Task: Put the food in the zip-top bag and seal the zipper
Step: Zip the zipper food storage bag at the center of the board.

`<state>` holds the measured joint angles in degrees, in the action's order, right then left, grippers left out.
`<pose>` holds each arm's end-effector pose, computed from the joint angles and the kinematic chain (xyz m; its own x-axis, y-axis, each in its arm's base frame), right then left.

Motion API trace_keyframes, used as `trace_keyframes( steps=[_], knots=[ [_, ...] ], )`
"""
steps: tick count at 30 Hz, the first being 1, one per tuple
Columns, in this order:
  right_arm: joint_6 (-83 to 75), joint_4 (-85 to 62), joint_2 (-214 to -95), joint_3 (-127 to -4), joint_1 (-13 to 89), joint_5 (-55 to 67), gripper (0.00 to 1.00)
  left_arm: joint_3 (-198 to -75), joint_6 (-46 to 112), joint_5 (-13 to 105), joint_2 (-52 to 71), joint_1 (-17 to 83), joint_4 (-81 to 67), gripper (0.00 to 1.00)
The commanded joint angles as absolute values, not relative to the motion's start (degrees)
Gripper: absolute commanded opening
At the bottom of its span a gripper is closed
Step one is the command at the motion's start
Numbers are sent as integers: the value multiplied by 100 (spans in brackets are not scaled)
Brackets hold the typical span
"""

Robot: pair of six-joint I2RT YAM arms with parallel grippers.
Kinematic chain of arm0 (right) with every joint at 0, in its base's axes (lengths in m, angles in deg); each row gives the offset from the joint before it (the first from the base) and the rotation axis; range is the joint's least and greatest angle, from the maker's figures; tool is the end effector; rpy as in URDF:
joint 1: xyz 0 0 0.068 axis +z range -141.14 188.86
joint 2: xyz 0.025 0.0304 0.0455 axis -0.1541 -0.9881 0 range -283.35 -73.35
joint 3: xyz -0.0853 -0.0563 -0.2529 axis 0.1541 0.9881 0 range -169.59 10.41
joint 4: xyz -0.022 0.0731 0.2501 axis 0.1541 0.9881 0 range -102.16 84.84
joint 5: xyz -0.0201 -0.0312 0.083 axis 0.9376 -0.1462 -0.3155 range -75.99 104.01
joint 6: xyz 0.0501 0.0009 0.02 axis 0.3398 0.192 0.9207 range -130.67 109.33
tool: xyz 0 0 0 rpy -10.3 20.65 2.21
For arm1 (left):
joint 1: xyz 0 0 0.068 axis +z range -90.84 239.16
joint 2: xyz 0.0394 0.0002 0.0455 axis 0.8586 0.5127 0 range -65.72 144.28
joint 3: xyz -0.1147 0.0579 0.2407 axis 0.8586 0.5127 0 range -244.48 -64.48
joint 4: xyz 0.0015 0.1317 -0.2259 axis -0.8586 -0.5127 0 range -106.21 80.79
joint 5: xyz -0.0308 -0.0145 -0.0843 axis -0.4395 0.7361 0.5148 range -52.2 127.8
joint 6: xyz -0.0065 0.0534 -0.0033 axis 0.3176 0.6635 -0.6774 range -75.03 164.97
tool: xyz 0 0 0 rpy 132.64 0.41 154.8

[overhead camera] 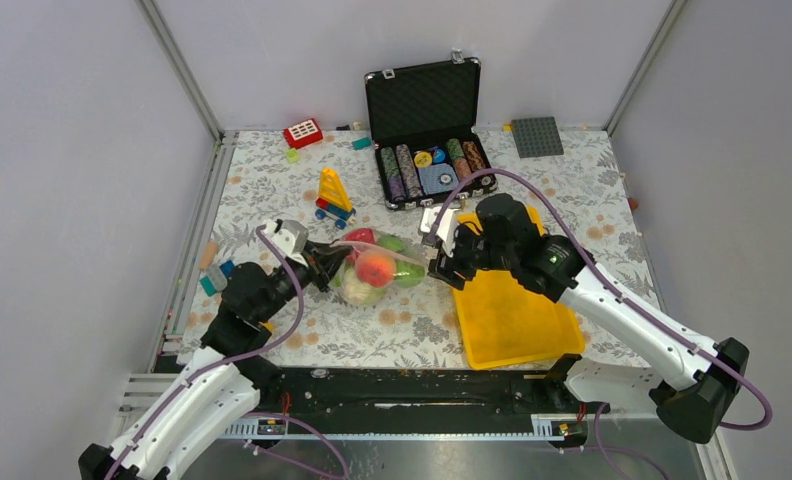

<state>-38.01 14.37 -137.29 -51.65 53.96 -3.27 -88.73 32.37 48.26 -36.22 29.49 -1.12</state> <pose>0.1661 0.1816 0.3511 0.0969 -0.5239 -0.8463 -0.9189 0.2797 -0.2784 0.1259 -0.0791 0.2864 -0.0986 -0.1908 -0.9767 0.6382 0.7409 -0.2092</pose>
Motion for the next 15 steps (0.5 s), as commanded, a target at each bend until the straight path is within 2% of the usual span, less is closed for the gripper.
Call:
trace_keyframes(
  steps=[1,5,10,13,14,15],
  knots=[
    [-4340,1291,-13883,-5539,5489,-1284,68,-9161,3504,6177,-3350,2954,103,0],
    [-4395,1501,-14365,-6007,5722,-1483,76,-9181,3452,6218,-3235,2959,188,0],
    [-4148,1545,-14949,-6254,5882,-1153,76,-9199,3474,6307,-3250,2956,108,0],
    [-4142,1644,-15190,-6315,5941,-1009,71,-9167,3470,6329,-3305,2954,140,0],
    [-4137,1673,-15259,-6335,5959,-1007,66,-9152,3469,6351,-3315,2957,148,0],
    [-4138,1701,-15314,-6345,5978,-1007,54,-9147,3467,6353,-3327,2956,163,0]
  ],
)
